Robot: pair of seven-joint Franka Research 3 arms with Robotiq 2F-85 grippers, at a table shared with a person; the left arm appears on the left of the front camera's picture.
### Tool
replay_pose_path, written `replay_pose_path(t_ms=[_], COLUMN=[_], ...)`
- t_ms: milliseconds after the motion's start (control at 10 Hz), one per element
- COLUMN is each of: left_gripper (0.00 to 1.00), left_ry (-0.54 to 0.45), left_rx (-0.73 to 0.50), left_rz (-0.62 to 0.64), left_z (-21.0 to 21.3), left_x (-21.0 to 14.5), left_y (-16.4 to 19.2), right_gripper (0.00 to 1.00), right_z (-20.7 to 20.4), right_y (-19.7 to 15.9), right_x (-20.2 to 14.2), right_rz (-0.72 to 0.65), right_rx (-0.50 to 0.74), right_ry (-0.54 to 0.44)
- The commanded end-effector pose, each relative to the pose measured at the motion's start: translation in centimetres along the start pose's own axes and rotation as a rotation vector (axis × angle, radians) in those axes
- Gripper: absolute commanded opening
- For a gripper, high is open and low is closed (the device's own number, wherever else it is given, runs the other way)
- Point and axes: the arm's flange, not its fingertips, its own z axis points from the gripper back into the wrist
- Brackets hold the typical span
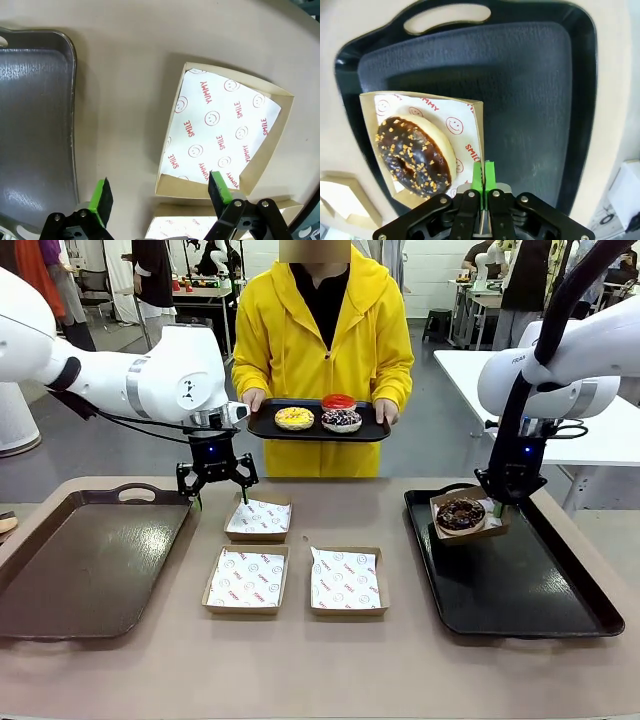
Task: Individually package the donuts and arrange them on the tray.
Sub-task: Place the picked Paper togo box on the Handle tray while simultaneously picking up another Paper togo box from the table with the other hand.
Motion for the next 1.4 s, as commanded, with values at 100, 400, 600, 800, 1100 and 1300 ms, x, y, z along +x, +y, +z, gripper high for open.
replay_pose_path(t_ms=[100, 400, 600, 800, 1100, 1300], left_gripper=[1.0, 1.0, 1.0, 1.0, 1.0, 1.0], left_ry=[-0.01, 0.0, 0.006, -0.004, -0.042, -0.054], left_rx=[0.034, 0.043, 0.043, 0.025, 0.009, -0.013], left_rz=[0.015, -0.001, -0.015, -0.087, -0.207, -0.259], left_z=[0.0, -0.7, -1.1, -1.6, -2.1, -2.8], left_x=[0.5, 0.9, 1.0, 1.2, 1.6, 1.9], left_y=[-0.5, -0.7, -0.8, -0.7, -0.5, -0.5], right_gripper=[0.02, 0.02, 0.02, 0.02, 0.02, 0.02], right_z=[-0.2, -0.5, -0.4, -0.5, -0.7, -0.8], right_y=[-0.8, -1.3, -1.5, -1.5, -1.6, -1.7], right_x=[1.2, 2.4, 3.2, 3.7, 3.7, 3.7], right_rz=[0.025, 0.013, 0.018, 0.027, 0.034, 0.042], right_rx=[0.031, 0.056, 0.066, 0.074, 0.079, 0.085], right_ry=[0.0, -0.004, 0.0, 0.017, 0.03, 0.033])
